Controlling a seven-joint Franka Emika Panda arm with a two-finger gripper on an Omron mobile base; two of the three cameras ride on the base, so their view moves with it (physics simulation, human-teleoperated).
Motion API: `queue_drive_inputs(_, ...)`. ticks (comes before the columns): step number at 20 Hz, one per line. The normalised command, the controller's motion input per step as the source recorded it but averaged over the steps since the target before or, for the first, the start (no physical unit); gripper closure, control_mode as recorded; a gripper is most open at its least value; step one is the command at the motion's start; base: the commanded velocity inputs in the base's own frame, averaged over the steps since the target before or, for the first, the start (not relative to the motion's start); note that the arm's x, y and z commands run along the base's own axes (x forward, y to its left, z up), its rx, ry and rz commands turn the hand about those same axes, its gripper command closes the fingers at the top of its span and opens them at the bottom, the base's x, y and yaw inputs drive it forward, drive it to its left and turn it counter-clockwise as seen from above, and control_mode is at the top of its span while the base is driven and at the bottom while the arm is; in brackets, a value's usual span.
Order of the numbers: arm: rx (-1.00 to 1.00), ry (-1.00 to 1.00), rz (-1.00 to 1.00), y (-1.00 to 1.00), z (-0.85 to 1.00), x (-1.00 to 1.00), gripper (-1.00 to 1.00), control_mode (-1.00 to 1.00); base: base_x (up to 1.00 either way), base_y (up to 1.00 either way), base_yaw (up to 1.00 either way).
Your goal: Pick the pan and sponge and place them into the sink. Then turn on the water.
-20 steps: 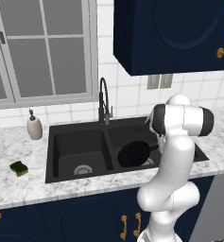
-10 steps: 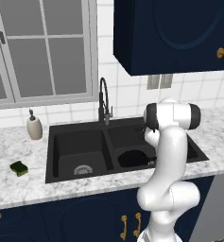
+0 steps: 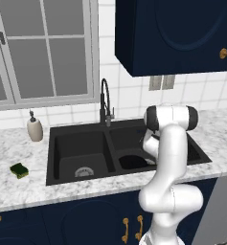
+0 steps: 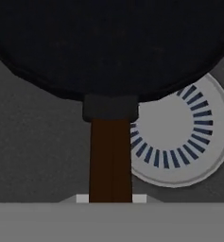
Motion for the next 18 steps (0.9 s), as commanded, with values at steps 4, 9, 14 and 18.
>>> queue_drive_inputs(4, 0.00, 0.00, 0.00, 0.00, -0.12, 0.21, -1.00, -1.00, 0.00, 0.00, 0.00)
queue_drive_inputs(9, 0.00, 0.01, 0.00, 0.00, 0.13, 0.02, -1.00, -1.00, 0.00, 0.00, 0.00)
queue_drive_inputs(14, 0.01, -0.02, 0.00, 0.00, 0.85, -0.08, -1.00, -1.00, 0.00, 0.00, 0.00)
queue_drive_inputs(18, 0.01, 0.00, 0.00, 0.01, 1.00, -0.02, -1.00, -1.00, 0.00, 0.00, 0.00)
